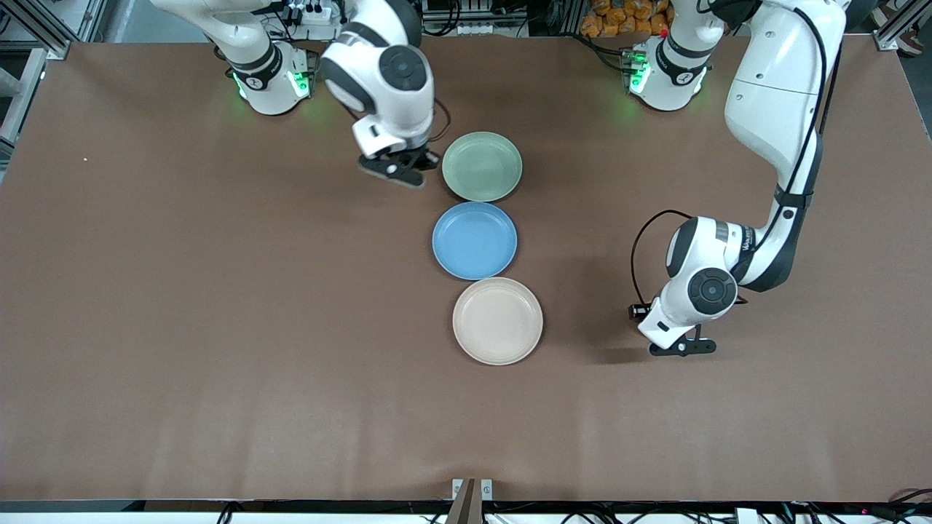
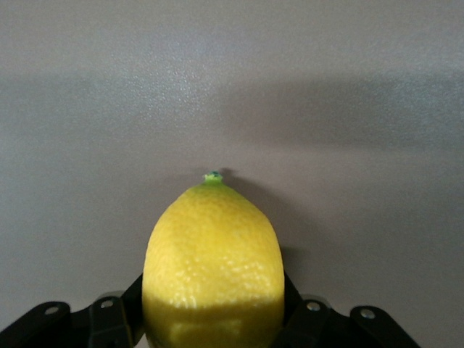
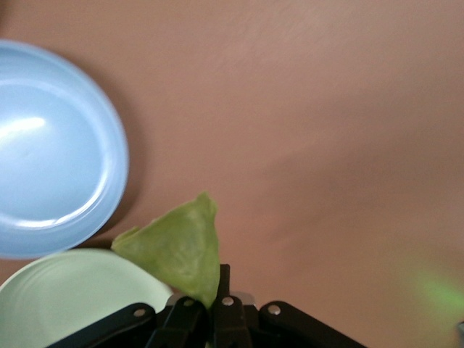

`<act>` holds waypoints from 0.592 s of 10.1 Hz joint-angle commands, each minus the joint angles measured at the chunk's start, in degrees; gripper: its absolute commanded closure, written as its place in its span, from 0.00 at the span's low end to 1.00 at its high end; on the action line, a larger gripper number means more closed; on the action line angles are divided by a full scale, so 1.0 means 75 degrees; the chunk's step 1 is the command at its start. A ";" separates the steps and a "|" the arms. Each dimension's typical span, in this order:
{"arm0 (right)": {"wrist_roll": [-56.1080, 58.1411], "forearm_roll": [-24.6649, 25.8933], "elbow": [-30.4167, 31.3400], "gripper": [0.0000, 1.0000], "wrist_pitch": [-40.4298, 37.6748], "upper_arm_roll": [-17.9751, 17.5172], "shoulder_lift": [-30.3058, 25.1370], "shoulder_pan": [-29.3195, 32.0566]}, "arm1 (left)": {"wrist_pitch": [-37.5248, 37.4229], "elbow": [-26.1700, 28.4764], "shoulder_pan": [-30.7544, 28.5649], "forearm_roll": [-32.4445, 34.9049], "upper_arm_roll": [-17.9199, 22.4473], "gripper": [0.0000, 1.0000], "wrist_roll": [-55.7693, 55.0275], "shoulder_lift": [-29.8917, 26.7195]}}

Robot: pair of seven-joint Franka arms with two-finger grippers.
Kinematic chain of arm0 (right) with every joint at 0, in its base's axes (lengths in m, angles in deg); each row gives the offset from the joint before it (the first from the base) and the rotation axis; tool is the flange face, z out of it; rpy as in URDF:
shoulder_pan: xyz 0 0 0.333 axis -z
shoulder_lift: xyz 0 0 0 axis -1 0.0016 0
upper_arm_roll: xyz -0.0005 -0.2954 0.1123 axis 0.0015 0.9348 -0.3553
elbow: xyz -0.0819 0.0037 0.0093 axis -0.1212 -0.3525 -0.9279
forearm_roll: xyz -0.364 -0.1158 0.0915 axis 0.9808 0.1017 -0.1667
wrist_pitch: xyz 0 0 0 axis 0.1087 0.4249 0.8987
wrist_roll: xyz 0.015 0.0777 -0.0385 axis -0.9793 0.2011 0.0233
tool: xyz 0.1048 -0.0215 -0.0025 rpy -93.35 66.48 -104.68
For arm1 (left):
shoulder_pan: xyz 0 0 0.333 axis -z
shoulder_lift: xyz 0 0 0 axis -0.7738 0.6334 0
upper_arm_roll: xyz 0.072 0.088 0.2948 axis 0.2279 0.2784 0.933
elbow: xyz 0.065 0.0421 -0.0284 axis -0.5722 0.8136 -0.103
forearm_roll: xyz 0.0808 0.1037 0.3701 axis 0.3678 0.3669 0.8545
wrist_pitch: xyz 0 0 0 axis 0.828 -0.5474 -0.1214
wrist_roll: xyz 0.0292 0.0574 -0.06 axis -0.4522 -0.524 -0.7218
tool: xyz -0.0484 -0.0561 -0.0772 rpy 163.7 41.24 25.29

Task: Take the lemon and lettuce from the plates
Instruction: 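Carry the lemon and lettuce away from the plates with both grippers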

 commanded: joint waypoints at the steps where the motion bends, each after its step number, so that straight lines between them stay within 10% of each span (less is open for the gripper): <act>1: 0.1783 -0.0238 0.0460 1.00 -0.0062 0.0040 -0.0490 0.1001 | 0.0385 -0.0011 -0.0110 -0.0127 -0.0066 1.00 -0.0046 0.0250; 3: 0.3388 -0.0226 0.0449 1.00 -0.0050 0.0775 -0.0538 0.1403 | 0.0397 -0.0081 -0.0122 -0.0127 -0.0066 0.98 0.0047 0.0321; 6: 0.5406 -0.0214 0.0437 1.00 0.0102 0.1712 -0.0432 0.2131 | 0.0397 -0.0093 -0.0204 -0.0103 -0.0066 0.00 0.0130 0.0286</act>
